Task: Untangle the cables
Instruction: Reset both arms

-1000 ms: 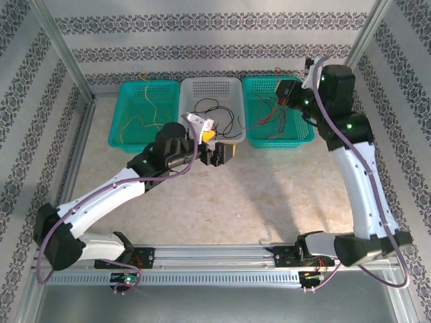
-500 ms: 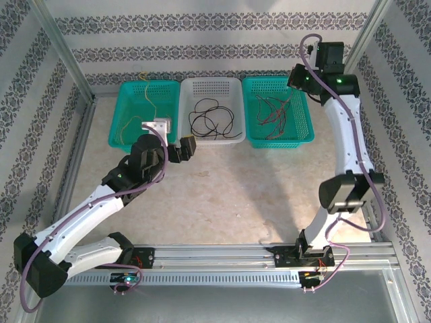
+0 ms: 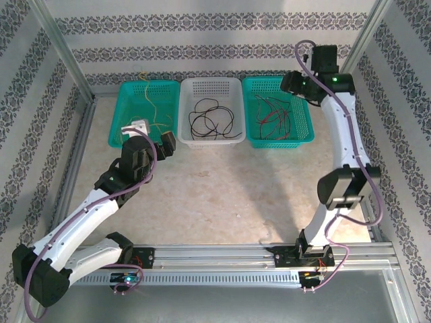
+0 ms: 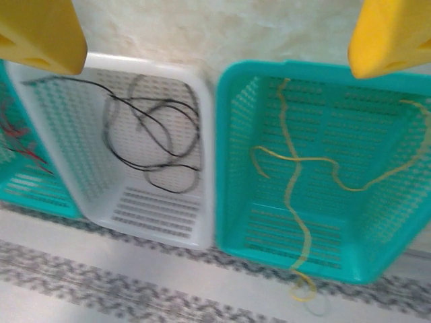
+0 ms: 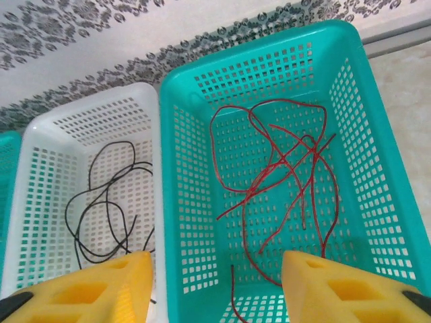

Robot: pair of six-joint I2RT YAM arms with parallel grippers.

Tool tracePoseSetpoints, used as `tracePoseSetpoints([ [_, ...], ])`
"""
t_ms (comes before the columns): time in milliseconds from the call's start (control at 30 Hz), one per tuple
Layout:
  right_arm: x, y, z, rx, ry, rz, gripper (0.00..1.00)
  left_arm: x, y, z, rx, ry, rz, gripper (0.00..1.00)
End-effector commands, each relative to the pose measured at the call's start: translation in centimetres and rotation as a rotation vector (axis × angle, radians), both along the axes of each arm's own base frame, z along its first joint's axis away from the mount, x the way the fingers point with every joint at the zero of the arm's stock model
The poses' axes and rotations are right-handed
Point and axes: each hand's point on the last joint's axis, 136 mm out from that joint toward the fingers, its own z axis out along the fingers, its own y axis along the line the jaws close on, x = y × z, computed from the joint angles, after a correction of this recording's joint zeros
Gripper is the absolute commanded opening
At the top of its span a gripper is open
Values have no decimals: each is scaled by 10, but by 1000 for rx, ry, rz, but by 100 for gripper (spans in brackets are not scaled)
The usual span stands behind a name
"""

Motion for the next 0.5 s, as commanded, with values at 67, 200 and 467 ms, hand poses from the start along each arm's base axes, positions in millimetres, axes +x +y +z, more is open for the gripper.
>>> tracePoseSetpoints([
  [67,-47,12,33,19,-199,14,58,6,59,-12,225,-55,304,99],
  [200,-88,24,23,-56,-340,47,93,11,93,-37,337,-83,412,99],
  [467,-132,-22,-92,-86,-427,-231,98,13,154,-100,422,62,545,99],
])
